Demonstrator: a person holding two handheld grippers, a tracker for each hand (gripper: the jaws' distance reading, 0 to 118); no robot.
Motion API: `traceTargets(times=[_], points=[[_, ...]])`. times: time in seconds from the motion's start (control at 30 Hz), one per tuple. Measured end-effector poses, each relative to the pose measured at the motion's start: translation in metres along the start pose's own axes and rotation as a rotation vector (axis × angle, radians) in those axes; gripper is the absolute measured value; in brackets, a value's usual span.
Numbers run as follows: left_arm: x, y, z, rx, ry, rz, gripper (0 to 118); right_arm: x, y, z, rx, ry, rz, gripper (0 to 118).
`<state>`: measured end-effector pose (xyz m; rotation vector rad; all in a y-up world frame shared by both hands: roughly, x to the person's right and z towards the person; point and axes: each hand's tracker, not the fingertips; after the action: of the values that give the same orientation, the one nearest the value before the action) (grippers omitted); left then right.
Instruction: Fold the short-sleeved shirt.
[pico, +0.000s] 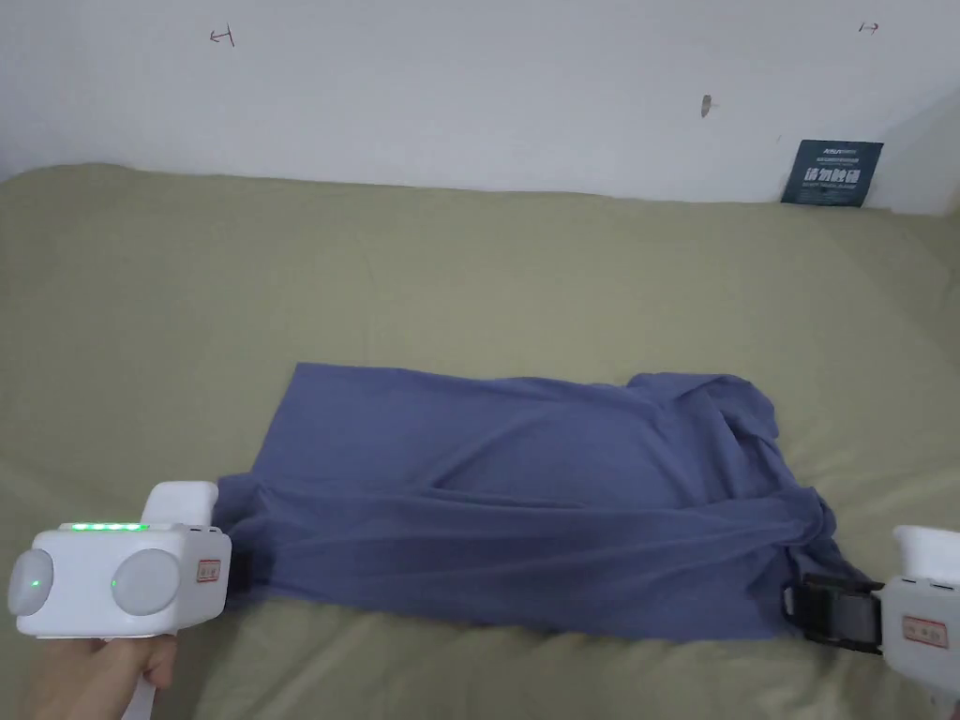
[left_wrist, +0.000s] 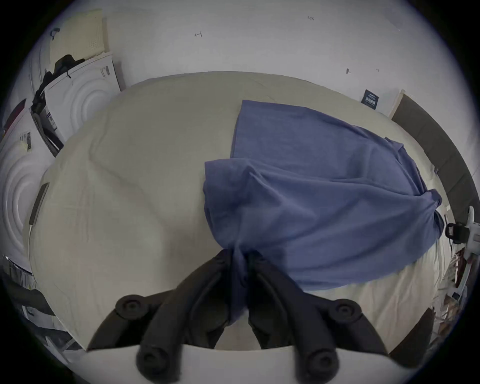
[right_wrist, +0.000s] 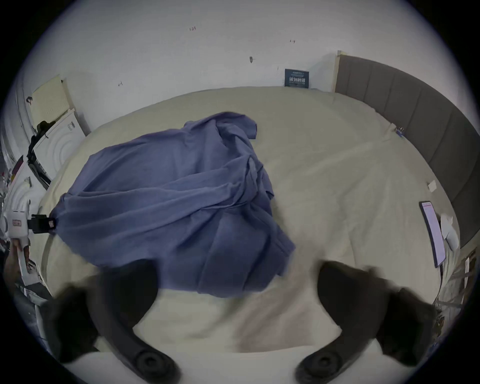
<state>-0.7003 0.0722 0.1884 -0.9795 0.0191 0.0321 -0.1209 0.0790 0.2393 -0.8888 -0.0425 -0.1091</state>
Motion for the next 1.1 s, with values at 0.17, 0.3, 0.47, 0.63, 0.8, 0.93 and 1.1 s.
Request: traceTargets(times=[0.17,0.3,0.47,0.63,0.8,0.93,1.1], points=[[0.003,0.003,0.003,-0.003,-0.019,0.016,12,-0.013,0.009,-0.017,-0.024,-0.031,0.013,106],[0.008,0.005,0.005,-0.003,-0.019,0.002,6,-0.016,0.006,-0.020,0.005,-0.125,-0.014,9],[0.014,0.010,0.020,0.017,-0.019,-0.025,3,-0.006,0.002,0.000,0.042,-0.108,-0.033,8],[0.015,0.001,0.049,0.035,-0.030,-0.034,2,-0.007,-0.010,0.036,0.078,-0.075,0.012,8],[0.010,-0.042,0.082,0.038,-0.053,-0.024,2,0.003,-0.056,0.083,0.065,-0.060,-0.023,8],[0.001,-0.084,0.098,0.010,-0.065,-0.003,2,0.009,-0.104,0.102,0.027,-0.040,-0.042,8],[-0.004,-0.110,0.103,-0.016,-0.055,0.001,2,0.003,-0.136,0.112,-0.001,-0.027,-0.062,8]])
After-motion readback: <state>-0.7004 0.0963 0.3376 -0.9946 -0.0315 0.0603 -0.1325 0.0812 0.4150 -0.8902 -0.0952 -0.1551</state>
